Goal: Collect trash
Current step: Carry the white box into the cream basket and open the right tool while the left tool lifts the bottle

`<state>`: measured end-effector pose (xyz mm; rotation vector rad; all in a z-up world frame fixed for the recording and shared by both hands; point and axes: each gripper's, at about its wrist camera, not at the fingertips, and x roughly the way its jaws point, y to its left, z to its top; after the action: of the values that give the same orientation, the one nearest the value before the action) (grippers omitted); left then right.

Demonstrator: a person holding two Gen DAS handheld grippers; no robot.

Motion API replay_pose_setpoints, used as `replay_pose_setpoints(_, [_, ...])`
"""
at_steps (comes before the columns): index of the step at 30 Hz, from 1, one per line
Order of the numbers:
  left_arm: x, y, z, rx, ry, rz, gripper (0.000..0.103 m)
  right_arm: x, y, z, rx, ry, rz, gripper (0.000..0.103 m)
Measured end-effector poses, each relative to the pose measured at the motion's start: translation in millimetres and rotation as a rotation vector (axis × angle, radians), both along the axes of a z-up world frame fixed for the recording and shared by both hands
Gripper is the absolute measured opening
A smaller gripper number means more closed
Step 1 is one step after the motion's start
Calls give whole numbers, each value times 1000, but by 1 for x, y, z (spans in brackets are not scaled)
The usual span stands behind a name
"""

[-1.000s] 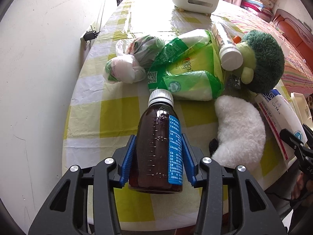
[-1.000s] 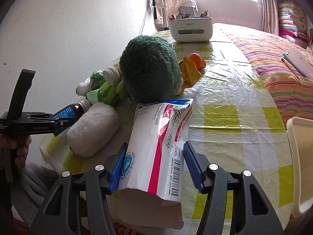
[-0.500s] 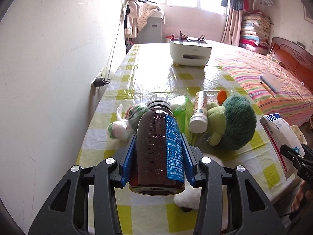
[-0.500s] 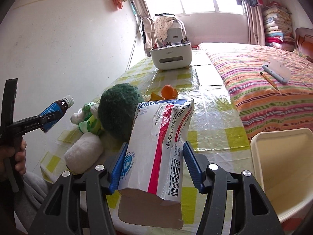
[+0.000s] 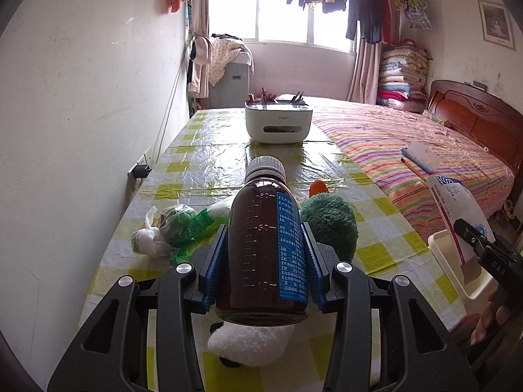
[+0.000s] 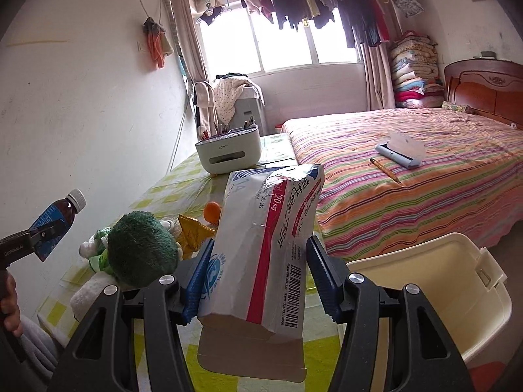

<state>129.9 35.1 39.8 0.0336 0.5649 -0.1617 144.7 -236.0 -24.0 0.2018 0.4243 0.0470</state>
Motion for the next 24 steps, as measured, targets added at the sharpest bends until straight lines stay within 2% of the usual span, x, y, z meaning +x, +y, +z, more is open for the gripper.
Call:
replay_pose_setpoints(7, [-19,-47,-13,28,-7,-88,42,-7,-27,-2,46,-18,-60,55])
replay_pose_setpoints(13, [-33,-90,-15,-16,2,-177,42,-13,-45,-2,69,-39,-108,55])
replay_pose_setpoints(19, [-45,-132,-13,-24,9,-268,42,-19,-63,-3,98,-54,-150,55])
replay_pose_setpoints(24, [-52,-157,-13,-28,7,-306,42,-22,-77,-8,134,-53,-182,55])
